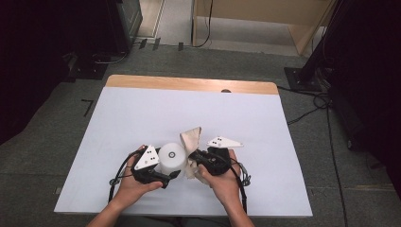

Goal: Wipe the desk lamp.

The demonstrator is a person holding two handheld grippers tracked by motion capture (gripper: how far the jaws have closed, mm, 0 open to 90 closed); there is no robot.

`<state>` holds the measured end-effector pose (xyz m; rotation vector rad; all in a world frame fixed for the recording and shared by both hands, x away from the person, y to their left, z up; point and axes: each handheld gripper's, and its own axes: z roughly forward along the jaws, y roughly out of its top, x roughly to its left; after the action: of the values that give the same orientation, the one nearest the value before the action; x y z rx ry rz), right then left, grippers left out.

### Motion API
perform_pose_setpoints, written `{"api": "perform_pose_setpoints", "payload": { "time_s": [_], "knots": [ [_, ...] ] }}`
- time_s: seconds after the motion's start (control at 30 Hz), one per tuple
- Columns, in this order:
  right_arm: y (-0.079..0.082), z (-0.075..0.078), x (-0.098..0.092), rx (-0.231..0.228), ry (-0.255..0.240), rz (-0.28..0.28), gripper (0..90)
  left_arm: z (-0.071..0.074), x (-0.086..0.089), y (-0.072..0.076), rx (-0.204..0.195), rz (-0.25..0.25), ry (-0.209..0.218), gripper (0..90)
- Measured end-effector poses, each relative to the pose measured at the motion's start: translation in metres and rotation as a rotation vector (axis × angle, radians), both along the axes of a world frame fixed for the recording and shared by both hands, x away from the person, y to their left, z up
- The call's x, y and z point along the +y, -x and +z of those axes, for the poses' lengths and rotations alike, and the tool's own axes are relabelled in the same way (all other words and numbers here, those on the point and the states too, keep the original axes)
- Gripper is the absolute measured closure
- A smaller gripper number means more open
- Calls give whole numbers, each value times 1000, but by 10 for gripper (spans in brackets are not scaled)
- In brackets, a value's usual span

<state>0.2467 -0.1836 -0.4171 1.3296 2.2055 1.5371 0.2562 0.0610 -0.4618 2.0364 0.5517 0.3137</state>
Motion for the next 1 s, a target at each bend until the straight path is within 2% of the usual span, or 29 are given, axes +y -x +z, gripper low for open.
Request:
{"api": "perform_pose_setpoints", "payload": {
  "time_s": [0.1, 0.2, 0.3, 0.43, 0.53, 0.63, 0.77, 0.87, 0.93, 1.0],
  "knots": [
    [5, 7, 2, -29, 10, 1, 831, 0, 0, 0, -1, 4, -1, 86],
    [2, 0, 3, -15, 23, -4, 831, 0, 0, 0, 0, 4, 0, 86],
    [-4, -16, 5, 31, 46, -11, 831, 0, 0, 0, -2, 3, -1, 86],
    [-14, -45, 10, 133, 90, -16, 831, 0, 0, 0, -2, 2, -3, 85],
    [-18, -61, 13, 181, 130, -18, 831, 0, 1, -1, -3, 1, -2, 85],
    [-20, -71, 15, 206, 158, -18, 831, 0, 0, -1, -5, 4, -1, 85],
    [-21, -72, 15, 210, 152, -18, 828, 0, 1, 0, 1, 9, -2, 85],
    [-21, -72, 15, 208, 153, -18, 826, 2, -1, 2, 15, 42, -12, 83],
    [-21, -72, 15, 210, 148, -16, 826, 2, -4, 5, 17, 83, -6, 65],
    [-21, -72, 15, 208, 150, -16, 825, 1, -8, 9, 37, 136, 3, 58]
  ]
}}
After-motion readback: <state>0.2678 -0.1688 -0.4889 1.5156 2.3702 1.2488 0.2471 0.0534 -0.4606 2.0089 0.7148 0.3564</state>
